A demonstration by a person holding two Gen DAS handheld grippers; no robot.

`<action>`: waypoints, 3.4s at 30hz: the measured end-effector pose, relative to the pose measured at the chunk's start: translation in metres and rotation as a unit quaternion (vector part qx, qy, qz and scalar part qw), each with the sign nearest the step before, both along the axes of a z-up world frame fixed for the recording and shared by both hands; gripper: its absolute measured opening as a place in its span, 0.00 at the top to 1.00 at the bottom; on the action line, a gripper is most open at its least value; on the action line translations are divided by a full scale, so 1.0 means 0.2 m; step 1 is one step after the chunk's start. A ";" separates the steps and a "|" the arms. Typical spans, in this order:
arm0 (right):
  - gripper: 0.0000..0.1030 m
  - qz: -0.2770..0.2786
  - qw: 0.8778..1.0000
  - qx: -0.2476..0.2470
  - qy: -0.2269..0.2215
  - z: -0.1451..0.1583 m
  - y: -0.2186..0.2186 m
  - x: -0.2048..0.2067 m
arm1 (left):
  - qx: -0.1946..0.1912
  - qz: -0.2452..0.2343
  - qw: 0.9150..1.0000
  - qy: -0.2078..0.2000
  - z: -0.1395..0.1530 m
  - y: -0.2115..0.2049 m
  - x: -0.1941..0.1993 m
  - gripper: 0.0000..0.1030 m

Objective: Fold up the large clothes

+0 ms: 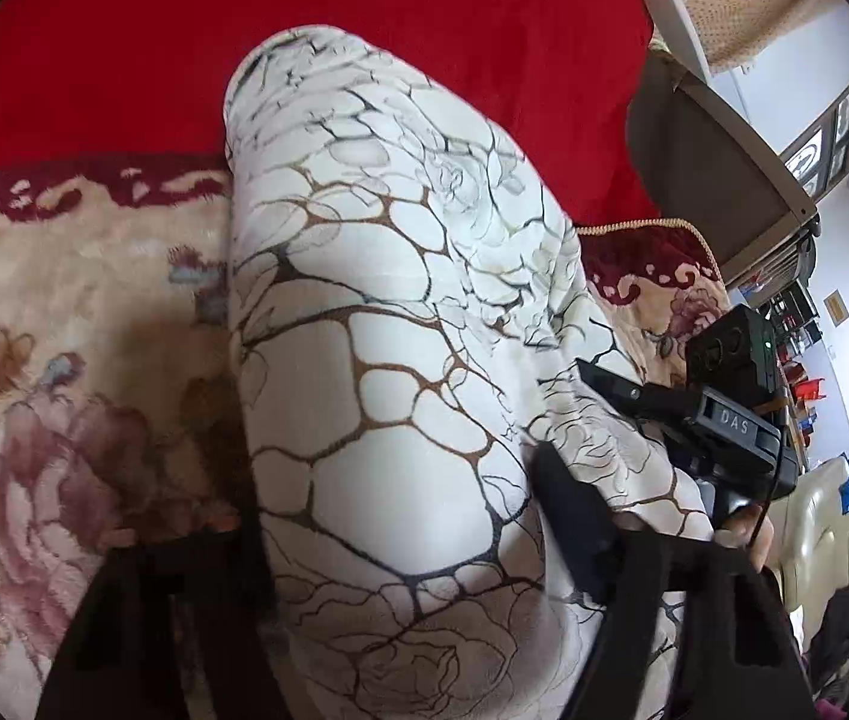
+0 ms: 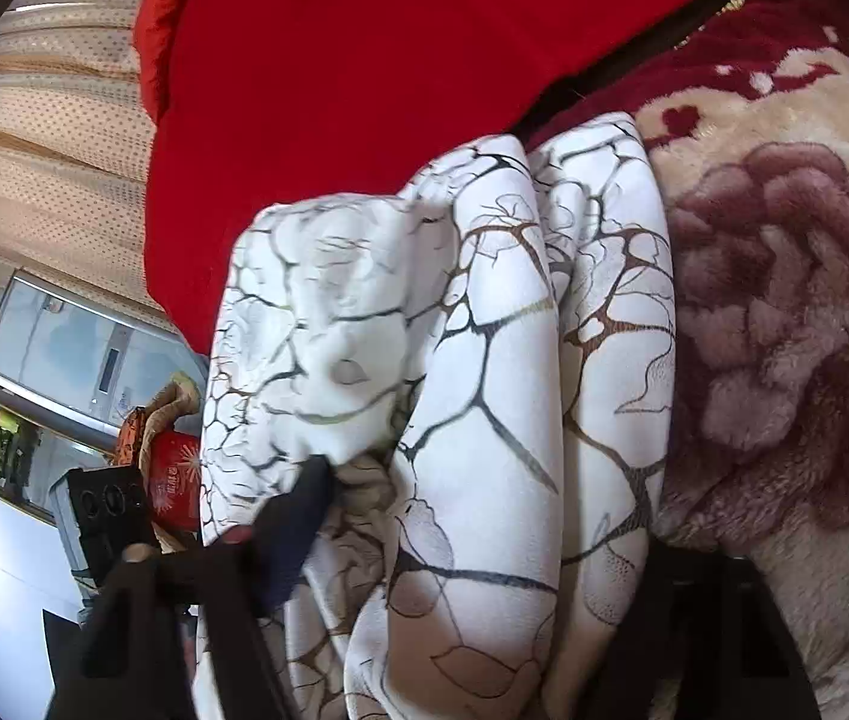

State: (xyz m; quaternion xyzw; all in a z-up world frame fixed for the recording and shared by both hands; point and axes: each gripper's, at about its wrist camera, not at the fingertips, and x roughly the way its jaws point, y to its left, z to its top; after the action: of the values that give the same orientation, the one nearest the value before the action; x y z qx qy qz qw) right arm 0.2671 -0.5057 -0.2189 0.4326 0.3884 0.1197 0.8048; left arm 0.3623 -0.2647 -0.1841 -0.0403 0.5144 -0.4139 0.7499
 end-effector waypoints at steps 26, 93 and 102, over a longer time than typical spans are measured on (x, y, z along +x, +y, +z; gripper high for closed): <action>0.55 0.015 0.997 -0.045 -0.061 0.27 0.67 0.08 | 0.135 0.075 0.982 -0.106 0.15 0.43 0.03 0.43; 0.21 -0.051 0.919 -0.329 -0.209 1.38 1.12 -1.15 | 0.156 0.230 0.854 -0.439 1.17 1.08 -1.22 0.13; 0.11 -0.090 0.881 -0.375 -0.274 1.62 1.33 -1.67 | 0.118 0.270 0.840 -0.456 1.40 1.27 -1.46 0.03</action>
State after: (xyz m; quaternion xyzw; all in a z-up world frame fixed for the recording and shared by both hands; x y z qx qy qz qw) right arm -0.0673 -0.2390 0.1053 0.0816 0.1271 0.0057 0.9885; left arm 0.0702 -0.0112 0.0960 0.1043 0.1278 -0.1028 0.9809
